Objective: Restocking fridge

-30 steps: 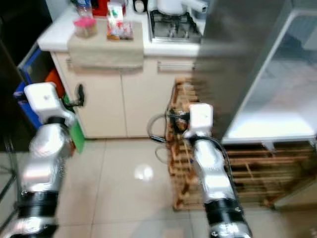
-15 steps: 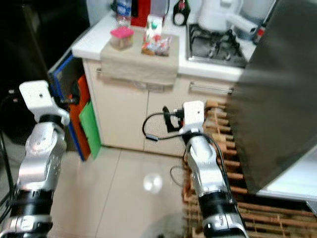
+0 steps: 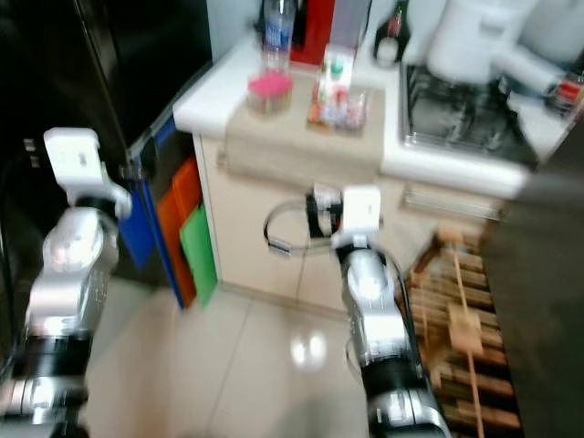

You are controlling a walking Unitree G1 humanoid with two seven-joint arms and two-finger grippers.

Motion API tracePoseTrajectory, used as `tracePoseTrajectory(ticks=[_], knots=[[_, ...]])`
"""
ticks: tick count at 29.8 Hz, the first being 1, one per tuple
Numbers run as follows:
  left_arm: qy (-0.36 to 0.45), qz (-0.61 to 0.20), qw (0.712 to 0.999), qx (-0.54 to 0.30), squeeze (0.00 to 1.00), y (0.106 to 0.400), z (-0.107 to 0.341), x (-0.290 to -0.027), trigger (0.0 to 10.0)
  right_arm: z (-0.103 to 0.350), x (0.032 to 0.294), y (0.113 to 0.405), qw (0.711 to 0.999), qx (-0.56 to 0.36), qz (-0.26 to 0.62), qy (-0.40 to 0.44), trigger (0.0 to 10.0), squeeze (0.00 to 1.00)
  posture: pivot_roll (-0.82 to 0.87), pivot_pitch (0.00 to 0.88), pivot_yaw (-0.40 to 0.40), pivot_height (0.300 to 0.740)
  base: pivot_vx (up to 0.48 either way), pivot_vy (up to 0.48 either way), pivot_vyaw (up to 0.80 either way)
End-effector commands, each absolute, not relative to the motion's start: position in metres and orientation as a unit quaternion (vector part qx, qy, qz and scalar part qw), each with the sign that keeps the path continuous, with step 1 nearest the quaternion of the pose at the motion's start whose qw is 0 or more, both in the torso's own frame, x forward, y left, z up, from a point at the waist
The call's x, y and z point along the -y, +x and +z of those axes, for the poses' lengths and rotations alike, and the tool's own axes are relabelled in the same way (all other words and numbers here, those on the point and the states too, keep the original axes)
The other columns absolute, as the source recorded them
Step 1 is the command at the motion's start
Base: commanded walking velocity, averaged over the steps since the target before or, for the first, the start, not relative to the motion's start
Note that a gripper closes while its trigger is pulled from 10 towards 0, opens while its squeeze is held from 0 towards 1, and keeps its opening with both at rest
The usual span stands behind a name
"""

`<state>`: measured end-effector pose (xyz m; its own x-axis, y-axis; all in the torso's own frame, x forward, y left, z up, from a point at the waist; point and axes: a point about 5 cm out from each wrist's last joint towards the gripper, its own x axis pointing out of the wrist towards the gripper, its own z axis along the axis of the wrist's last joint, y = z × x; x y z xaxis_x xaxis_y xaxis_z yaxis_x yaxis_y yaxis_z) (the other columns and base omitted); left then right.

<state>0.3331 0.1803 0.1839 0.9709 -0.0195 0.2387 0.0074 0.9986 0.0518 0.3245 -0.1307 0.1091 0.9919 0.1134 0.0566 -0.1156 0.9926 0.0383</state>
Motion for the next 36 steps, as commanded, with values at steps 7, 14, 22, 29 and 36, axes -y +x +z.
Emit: tracePoseTrajectory(ticks=[7, 14, 22, 29, 36], knots=[[0.041, -0.067, 0.992, 0.1, 0.0, 0.336, 0.179, -0.16, 10.0, 0.108, 0.149, 0.321, 0.999, 0.032, 0.007, 0.02, 10.0, 0.0, 0.03, 0.0, 0.021, 0.74, 0.48, 0.0, -0.46], [0.044, -0.06, 0.992, 0.099, 0.0, 0.334, 0.179, -0.166, 10.0, 0.106, 0.153, 0.318, 0.999, 0.032, -0.005, 0.016, 10.0, 0.0, 0.06, 0.0, 0.011, 0.74, 0.115, 0.0, 0.0], [0.03, -0.075, 0.991, 0.111, 0.0, 0.329, 0.182, -0.165, 10.0, 0.108, 0.146, 0.321, 0.999, 0.029, 0.01, 0.01, 10.0, 0.0, 0.07, 0.0, -0.005, 0.74, 0.0, 0.12, -0.27], [0.033, -0.081, 0.99, 0.112, 0.0, 0.327, 0.182, -0.16, 10.0, 0.109, 0.145, 0.323, 0.999, 0.03, 0.014, 0.005, 10.0, 0.0, 0.07, 0.0, -0.002, 0.74, 0.0, 0.48, -0.79], [0.043, -0.053, 0.992, 0.107, 0.0, 0.331, 0.179, -0.162, 10.0, 0.113, 0.146, 0.321, 0.999, 0.042, 0.016, 0.0, 10.0, 0.0, 0.05, 0.0, 0.0, 0.74, 0.0, 0.161, -0.11]])
